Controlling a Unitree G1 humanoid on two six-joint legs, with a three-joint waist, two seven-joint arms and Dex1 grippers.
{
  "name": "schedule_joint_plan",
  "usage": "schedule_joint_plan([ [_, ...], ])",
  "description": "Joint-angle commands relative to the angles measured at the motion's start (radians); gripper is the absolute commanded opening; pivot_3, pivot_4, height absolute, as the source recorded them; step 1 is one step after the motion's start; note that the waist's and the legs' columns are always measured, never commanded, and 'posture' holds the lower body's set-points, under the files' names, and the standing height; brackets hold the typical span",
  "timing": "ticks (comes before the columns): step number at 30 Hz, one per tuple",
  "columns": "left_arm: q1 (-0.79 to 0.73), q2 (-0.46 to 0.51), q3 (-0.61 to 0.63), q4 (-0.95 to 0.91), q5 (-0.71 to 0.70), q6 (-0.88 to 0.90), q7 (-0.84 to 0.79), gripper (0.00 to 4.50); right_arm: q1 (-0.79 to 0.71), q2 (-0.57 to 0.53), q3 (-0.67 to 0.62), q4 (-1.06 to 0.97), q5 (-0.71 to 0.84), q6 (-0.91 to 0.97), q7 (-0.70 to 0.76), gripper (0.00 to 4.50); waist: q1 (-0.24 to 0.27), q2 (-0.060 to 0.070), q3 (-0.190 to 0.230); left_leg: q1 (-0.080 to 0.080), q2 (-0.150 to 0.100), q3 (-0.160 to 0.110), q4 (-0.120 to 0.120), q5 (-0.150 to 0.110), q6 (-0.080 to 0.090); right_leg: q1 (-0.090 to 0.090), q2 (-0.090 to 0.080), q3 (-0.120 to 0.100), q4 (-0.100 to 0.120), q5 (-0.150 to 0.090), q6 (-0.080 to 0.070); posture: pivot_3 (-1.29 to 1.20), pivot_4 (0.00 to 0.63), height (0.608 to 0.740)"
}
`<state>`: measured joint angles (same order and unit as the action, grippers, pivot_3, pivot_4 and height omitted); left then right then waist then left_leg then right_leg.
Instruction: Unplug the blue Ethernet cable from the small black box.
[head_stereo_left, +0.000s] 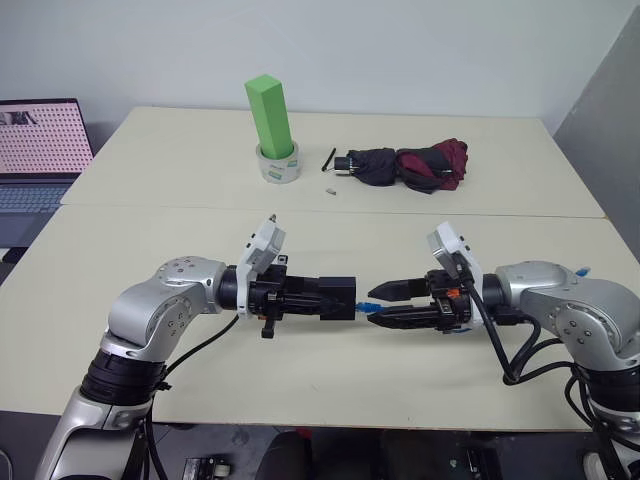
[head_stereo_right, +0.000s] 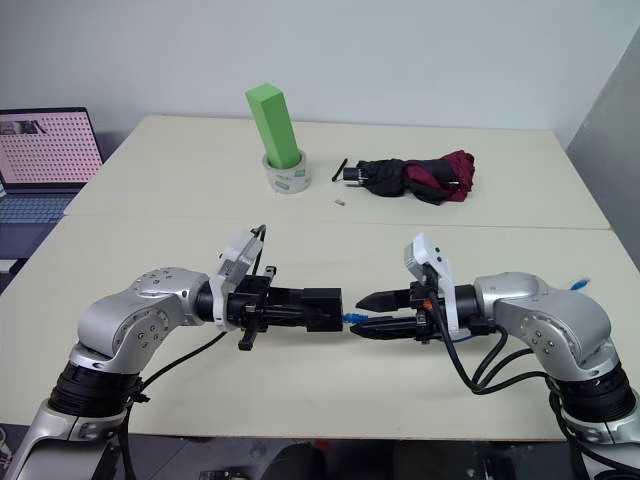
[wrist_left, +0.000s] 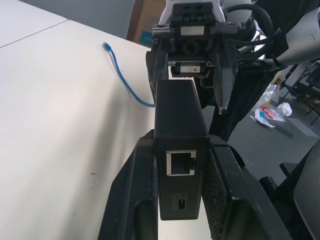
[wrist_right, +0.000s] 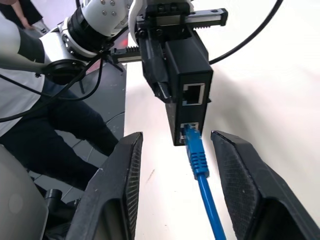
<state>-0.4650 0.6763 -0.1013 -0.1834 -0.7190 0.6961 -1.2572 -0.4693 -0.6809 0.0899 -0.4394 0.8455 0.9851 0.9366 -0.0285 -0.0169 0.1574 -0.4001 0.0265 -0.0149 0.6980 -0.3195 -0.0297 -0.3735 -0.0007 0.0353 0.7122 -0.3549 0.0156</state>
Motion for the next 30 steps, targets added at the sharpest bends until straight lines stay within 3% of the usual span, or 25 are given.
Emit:
schedule_joint_plan([
  [1,-0.011,0.005,0.008,-0.018,-0.005,0.002,-0.012,0.78,0.010,0.026,-0.022,-0.019,-0.007,-0.035,-0.035,2.24,0.000,0.000,0.000,0.000,0.000,0.000,0.000,0.000,0.000,0.000,0.000,0.000,0.000,0.000,0.000,0.00,0.150,0.740],
  [28,-0.013,-0.004,-0.001,-0.020,-0.004,-0.001,-0.011,0.78,0.029,0.057,0.027,0.001,-0.023,-0.038,-0.038,2.24,0.000,0.000,0.000,0.000,0.000,0.000,0.000,0.000,0.000,0.000,0.000,0.000,0.000,0.000,0.000,0.00,0.150,0.740],
  [30,-0.013,-0.004,-0.002,-0.020,-0.003,-0.002,-0.011,0.78,0.029,0.057,0.025,0.005,-0.025,-0.037,-0.036,1.88,0.000,0.000,0.000,0.000,0.000,0.000,0.000,0.000,0.000,0.000,0.000,0.000,0.000,0.000,0.000,0.00,0.150,0.740],
])
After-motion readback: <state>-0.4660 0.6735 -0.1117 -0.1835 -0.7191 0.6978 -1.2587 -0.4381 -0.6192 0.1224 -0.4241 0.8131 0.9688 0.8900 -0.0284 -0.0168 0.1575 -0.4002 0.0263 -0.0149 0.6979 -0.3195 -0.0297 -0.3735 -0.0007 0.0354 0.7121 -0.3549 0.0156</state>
